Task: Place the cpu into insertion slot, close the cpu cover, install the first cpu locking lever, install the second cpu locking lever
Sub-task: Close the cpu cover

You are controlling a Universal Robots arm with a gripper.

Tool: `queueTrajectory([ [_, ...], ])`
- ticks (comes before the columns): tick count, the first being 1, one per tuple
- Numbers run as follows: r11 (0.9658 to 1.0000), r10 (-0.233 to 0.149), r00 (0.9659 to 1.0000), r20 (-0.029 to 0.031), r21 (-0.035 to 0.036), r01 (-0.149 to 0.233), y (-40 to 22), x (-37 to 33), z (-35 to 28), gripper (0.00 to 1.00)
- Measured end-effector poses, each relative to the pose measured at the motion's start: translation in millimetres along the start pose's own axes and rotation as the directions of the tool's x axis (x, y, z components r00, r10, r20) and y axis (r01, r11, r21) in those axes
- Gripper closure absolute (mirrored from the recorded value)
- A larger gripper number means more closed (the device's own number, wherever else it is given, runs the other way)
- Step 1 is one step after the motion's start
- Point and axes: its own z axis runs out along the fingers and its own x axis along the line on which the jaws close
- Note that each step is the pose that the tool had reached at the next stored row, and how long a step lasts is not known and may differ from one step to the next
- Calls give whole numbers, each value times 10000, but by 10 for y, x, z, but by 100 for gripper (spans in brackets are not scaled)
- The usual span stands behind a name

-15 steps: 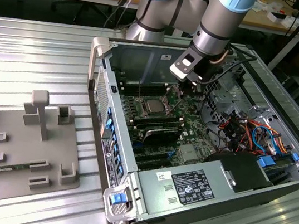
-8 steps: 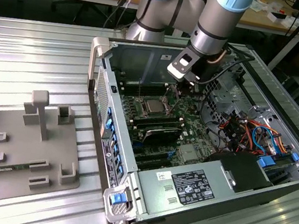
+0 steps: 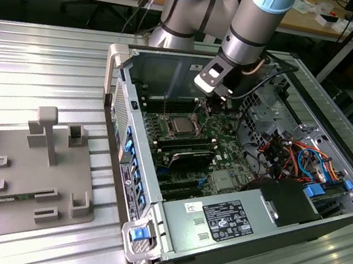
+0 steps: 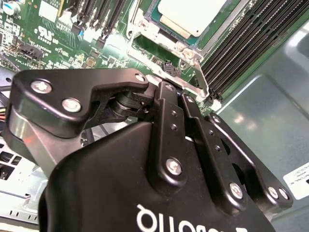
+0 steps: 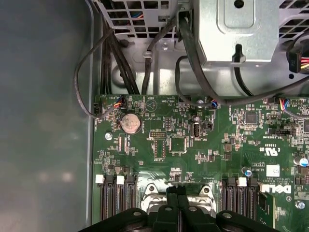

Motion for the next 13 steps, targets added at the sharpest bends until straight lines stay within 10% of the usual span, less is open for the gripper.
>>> queueTrajectory([
  [13, 10000, 1, 10000, 0, 0, -1, -205, 5, -3, 89],
])
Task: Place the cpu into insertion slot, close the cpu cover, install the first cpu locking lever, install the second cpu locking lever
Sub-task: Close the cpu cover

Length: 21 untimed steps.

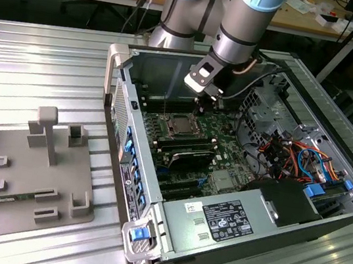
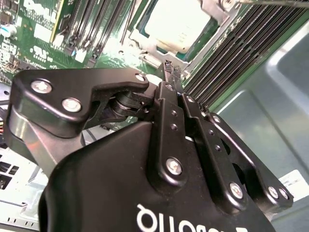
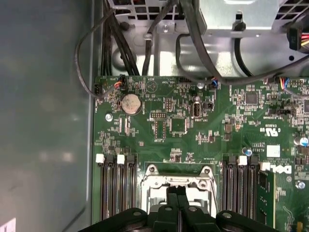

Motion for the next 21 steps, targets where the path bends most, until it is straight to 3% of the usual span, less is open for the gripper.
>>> queueTrajectory([
  [5, 10000, -1, 10000, 1, 0, 1, -96, 2, -1, 89],
  [9, 10000, 1, 10000, 0, 0, -1, -296, 7, 1, 89],
  [12, 10000, 1, 10000, 1, 0, -1, -398, 9, 4, 89],
  [16, 10000, -1, 10000, 2, 2, 1, -466, 11, 10, 89],
  [21, 10000, 0, 10000, 1, 1, 0, -467, 11, 11, 89],
])
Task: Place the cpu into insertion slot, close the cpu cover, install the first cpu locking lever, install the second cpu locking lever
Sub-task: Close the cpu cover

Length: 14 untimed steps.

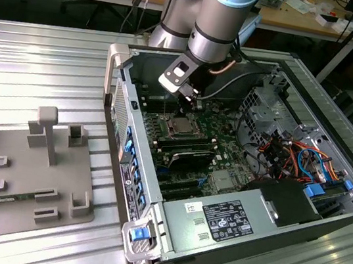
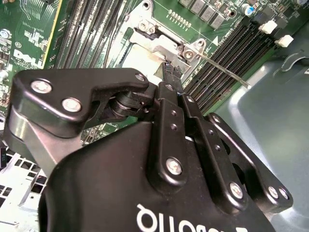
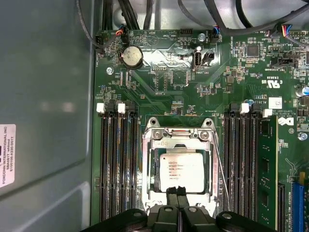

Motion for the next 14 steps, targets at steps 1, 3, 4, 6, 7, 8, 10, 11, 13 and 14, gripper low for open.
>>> queueTrajectory([
  [1, 10000, -1, 10000, -3, -1, 1, 0, 0, 18, 89],
  [3, 10000, -16, 10000, -2, -2, 16, 0, 0, 58, 89],
  [4, 10000, -76, 10000, -4, -1, 76, 0, 0, 68, 89],
  [6, 9996, -267, 9996, -10, -1, 267, -2, 0, 91, 89],
  [7, 9994, -360, 9994, -21, -2, 360, -13, 1, 113, 89],
  [8, 9992, -392, 9992, -28, -3, 392, -20, 1, 124, 89],
  [10, 9992, -397, 9992, -29, -3, 397, -34, 1, 137, 89],
  [11, 9992, -396, 9992, -30, -6, 396, -46, 1, 138, 89],
  [13, 9992, -395, 9992, -30, -21, 395, -100, 3, 144, 89],
  [14, 9992, -394, 9992, -29, -20, 394, -104, 4, 149, 89],
])
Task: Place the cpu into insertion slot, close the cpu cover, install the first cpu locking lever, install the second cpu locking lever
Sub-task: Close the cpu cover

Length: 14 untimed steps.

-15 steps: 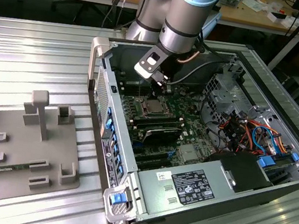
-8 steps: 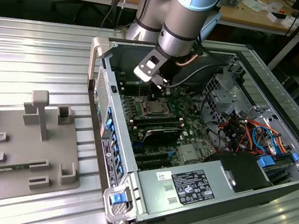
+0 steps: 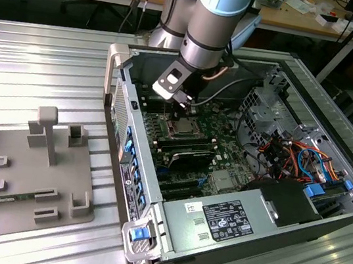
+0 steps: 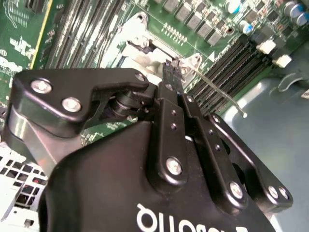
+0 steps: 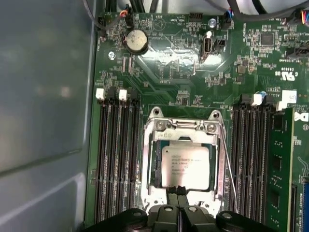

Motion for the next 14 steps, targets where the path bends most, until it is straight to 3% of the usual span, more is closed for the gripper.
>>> queueTrajectory([
  [5, 10000, -1, 10000, 1, 1, 1, -33, 2, 93, 89],
  [10, 10000, -2, 10000, 3, 5, 2, -70, 3, 138, 89],
  [11, 10000, 0, 10000, -1, 0, 0, -69, 4, 130, 89],
  [14, 10000, -1, 10000, -1, -1, 1, -64, 9, -21, 89],
])
